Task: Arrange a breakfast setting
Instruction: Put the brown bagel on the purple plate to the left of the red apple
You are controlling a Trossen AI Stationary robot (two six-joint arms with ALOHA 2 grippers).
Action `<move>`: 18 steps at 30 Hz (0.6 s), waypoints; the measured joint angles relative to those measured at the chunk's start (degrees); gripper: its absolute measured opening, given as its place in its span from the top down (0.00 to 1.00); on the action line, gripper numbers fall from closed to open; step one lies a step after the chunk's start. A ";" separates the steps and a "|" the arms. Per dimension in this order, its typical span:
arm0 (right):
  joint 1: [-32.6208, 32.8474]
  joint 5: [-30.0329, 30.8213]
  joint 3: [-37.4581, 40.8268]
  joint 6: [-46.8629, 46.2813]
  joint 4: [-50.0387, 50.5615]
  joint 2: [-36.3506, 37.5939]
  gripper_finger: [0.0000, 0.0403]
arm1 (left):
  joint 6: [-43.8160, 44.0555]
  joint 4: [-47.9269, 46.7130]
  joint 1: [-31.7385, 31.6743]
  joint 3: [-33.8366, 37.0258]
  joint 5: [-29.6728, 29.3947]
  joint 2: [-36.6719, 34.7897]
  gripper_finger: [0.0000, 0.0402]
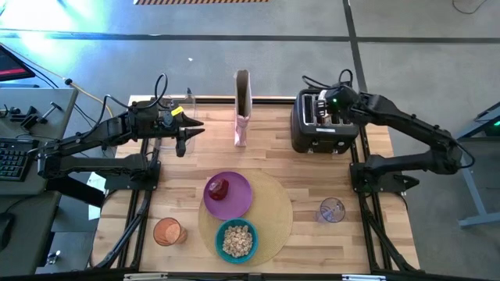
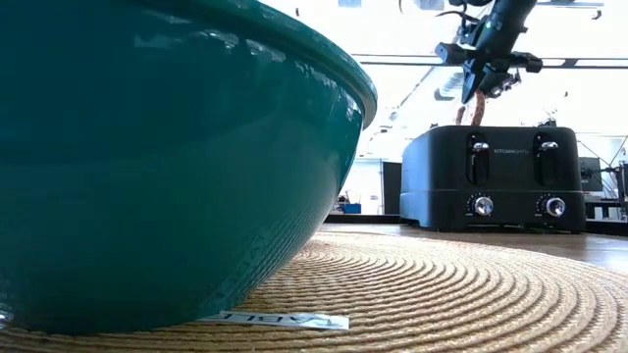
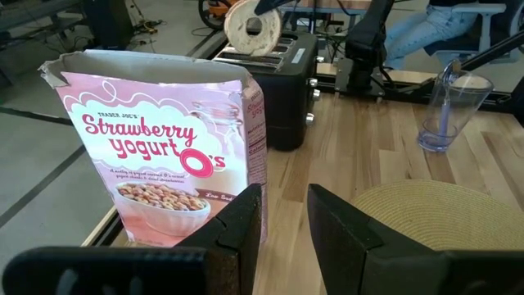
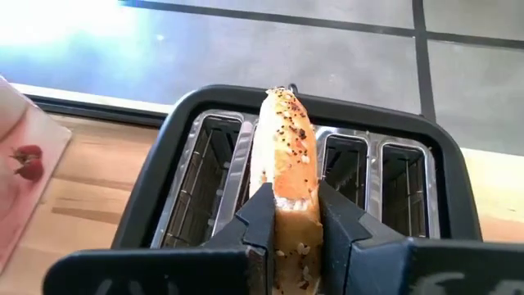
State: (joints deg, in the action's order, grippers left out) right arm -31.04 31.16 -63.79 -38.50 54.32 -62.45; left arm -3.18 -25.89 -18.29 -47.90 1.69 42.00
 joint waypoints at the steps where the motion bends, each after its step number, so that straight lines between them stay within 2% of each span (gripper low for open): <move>1: 0.41 -0.04 0.00 0.00 -0.04 0.30 0.91 | 0.00 0.00 -0.02 0.00 0.00 0.00 0.78; 9: 8.06 -1.46 0.00 -2.72 -1.57 1.81 0.91 | 0.00 0.02 0.00 0.00 0.00 0.00 0.78; 18: 22.05 -4.68 -0.07 -7.75 -5.90 -1.48 0.91 | 0.00 0.00 -0.02 0.00 0.00 0.00 0.78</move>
State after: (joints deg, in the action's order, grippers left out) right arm -8.98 26.48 -63.86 -46.25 48.42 -63.93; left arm -3.18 -25.88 -18.31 -47.90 1.69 42.00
